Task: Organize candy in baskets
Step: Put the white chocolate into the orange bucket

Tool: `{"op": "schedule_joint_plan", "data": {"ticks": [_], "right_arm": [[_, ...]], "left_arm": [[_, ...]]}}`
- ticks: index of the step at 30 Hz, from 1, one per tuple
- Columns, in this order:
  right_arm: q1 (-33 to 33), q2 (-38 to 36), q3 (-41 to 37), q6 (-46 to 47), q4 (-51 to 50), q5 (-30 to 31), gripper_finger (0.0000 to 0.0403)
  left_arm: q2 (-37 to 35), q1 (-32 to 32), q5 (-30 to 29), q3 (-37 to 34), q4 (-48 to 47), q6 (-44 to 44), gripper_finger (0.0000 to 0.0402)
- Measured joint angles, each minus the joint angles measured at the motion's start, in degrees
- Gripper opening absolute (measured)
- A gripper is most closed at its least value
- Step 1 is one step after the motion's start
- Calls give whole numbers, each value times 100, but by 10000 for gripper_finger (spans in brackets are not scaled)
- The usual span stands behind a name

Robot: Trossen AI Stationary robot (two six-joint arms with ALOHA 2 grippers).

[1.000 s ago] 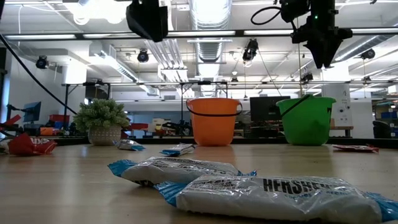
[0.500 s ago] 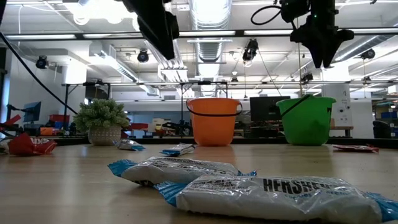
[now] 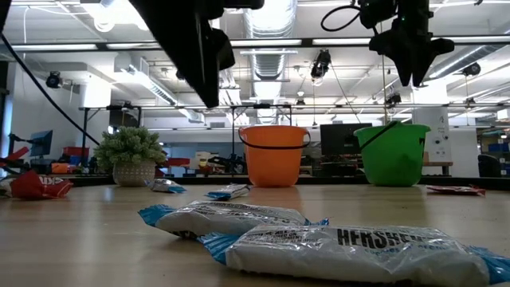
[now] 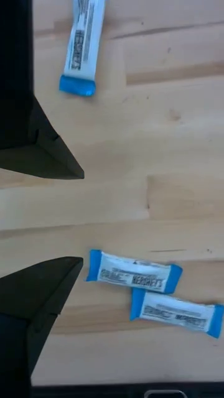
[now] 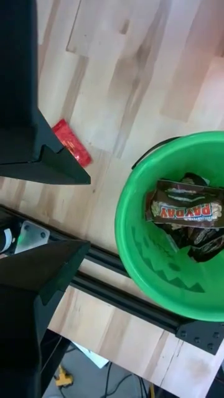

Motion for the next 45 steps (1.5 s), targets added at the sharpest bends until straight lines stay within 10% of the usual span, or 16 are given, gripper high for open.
{"op": "schedule_joint_plan", "data": {"ticks": [45], "right_arm": [[0, 0, 0, -46, 1, -2, 141]], "left_arm": [[1224, -658, 55, 37, 1048, -169, 197]]}}
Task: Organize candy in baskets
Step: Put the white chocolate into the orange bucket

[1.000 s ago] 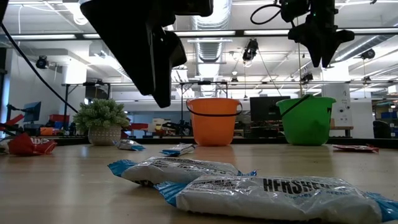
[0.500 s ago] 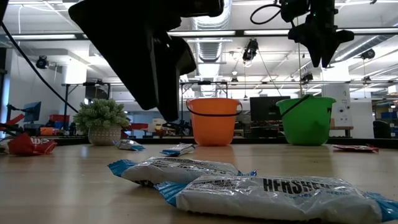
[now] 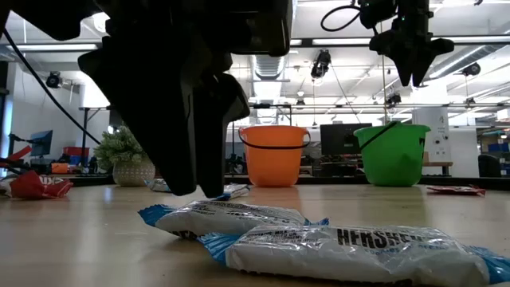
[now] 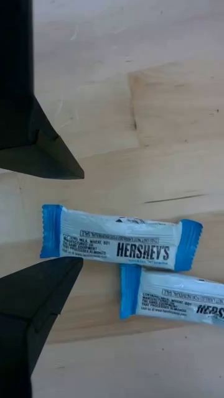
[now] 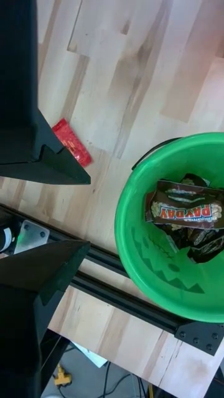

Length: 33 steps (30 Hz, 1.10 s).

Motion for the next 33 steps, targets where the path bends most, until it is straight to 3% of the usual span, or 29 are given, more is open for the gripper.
{"op": "schedule_joint_plan", "data": {"ticks": [12, 21, 33], "right_arm": [[0, 0, 0, 0, 0, 0, 141], [0, 0, 0, -1, 7, 0, 141], [0, 0, 0, -2, 13, 2, 141]], "left_arm": [[185, -13, 265, -2, 7, 17, 197], [203, -15, 125, -3, 11, 22, 187], [284, 0, 186, -13, -20, -26, 28]]}}
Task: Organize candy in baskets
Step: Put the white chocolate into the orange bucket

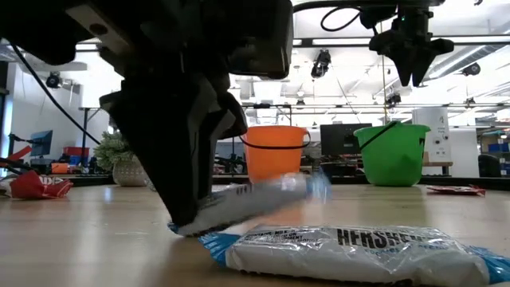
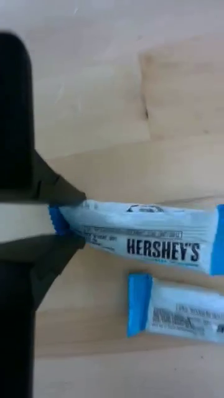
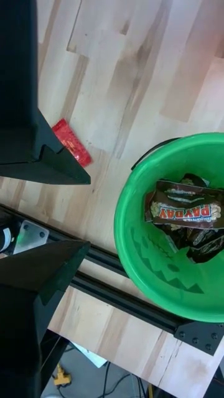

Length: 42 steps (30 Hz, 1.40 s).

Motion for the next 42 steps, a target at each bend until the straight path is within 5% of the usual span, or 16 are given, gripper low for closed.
{"op": "schedule_joint_plan", "data": {"ticks": [5, 28, 42], "right_arm": [[0, 0, 0, 1, 0, 0, 141], [2, 0, 0, -134, -2, 0, 141], [4, 0, 0, -335, -47, -456, 141]], "left_arm": [[18, -9, 16, 45, -48, 3, 2], [-281, -11, -19, 193, -279, 21, 1], [-375, -11, -31, 859, -1410, 92, 0]]}}
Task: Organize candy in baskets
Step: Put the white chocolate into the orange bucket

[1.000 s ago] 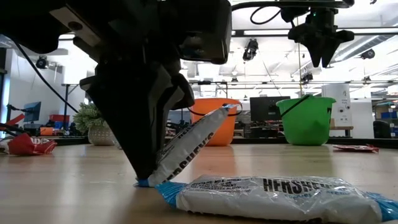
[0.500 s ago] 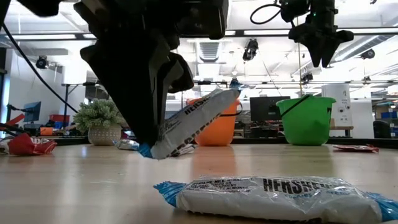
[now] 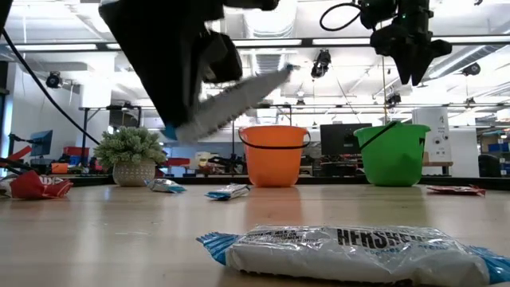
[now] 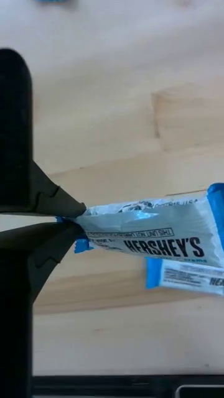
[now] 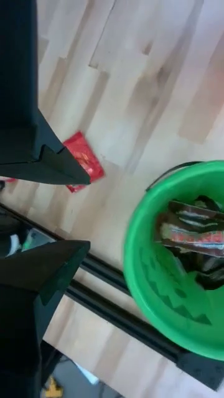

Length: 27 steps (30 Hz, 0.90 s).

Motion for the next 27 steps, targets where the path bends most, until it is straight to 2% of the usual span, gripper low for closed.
{"op": "schedule_joint_plan", "data": {"ticks": [7, 15, 22, 27], "right_arm": [[11, -63, 0, -97, -141, -621, 141], [11, -409, 0, -66, -145, -763, 141], [68, -917, 0, 29, -150, -1503, 141], [224, -1200, 0, 42, -143, -1844, 141]], "left_arm": [[-64, 15, -254, 493, -1014, 259, 0], [-392, 104, -300, 536, -1271, 323, 0], [-774, 353, -381, 534, -1378, 416, 0], [-1131, 585, -712, 532, -1527, 557, 0]]}}
